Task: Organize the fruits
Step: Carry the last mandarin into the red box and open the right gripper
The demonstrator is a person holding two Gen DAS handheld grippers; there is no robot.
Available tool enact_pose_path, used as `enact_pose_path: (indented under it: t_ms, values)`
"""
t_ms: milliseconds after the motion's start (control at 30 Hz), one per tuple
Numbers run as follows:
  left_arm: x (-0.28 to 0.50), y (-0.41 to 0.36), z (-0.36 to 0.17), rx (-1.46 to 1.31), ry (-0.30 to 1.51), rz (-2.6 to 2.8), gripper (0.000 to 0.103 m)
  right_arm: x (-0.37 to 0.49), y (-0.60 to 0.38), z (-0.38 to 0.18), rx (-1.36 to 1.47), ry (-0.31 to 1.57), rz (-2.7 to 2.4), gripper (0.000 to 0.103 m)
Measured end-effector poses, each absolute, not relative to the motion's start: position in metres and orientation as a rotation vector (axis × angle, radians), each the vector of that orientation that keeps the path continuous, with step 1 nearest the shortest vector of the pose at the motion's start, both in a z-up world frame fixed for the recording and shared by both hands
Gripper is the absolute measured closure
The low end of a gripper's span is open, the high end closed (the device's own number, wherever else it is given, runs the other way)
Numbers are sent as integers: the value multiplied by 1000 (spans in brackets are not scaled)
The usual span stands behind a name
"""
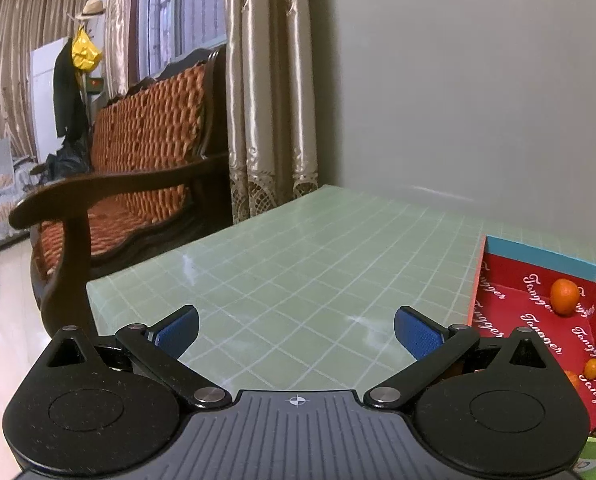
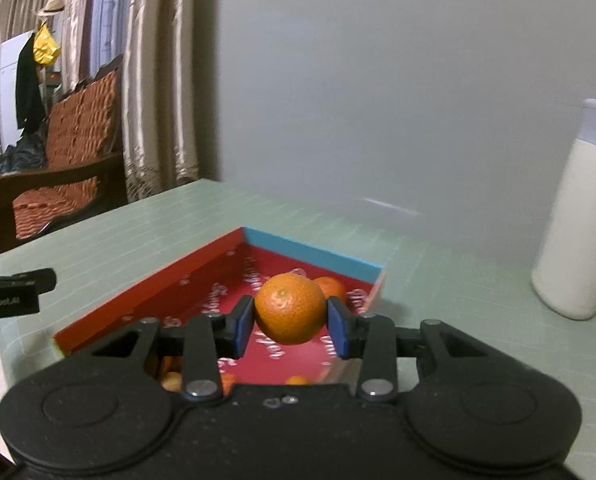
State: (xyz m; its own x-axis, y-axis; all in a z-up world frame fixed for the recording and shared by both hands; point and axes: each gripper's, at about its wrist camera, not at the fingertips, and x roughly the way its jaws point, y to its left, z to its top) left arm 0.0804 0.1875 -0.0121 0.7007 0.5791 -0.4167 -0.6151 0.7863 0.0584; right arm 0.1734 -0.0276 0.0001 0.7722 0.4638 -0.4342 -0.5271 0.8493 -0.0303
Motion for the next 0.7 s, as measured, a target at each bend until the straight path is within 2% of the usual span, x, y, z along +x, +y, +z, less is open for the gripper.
enact_pose_path:
  t_ms: [333, 533, 600, 667, 700]
  values:
    - [80, 199, -14, -120, 446, 661, 0, 180, 4, -19, -208, 528, 519, 65]
    - [80, 200, -13, -134, 443, 648, 0, 181, 6, -20, -206, 541, 493, 60]
    - [80, 199, -13, -134, 441, 640, 0, 175, 1, -15, -188, 525, 491, 56]
    - [81, 196, -12, -128, 439, 627, 0, 167, -6, -8, -169, 501, 483, 41]
    - [82, 194, -12, -123, 440, 617, 0, 160, -11, -4, -160, 487, 471, 37]
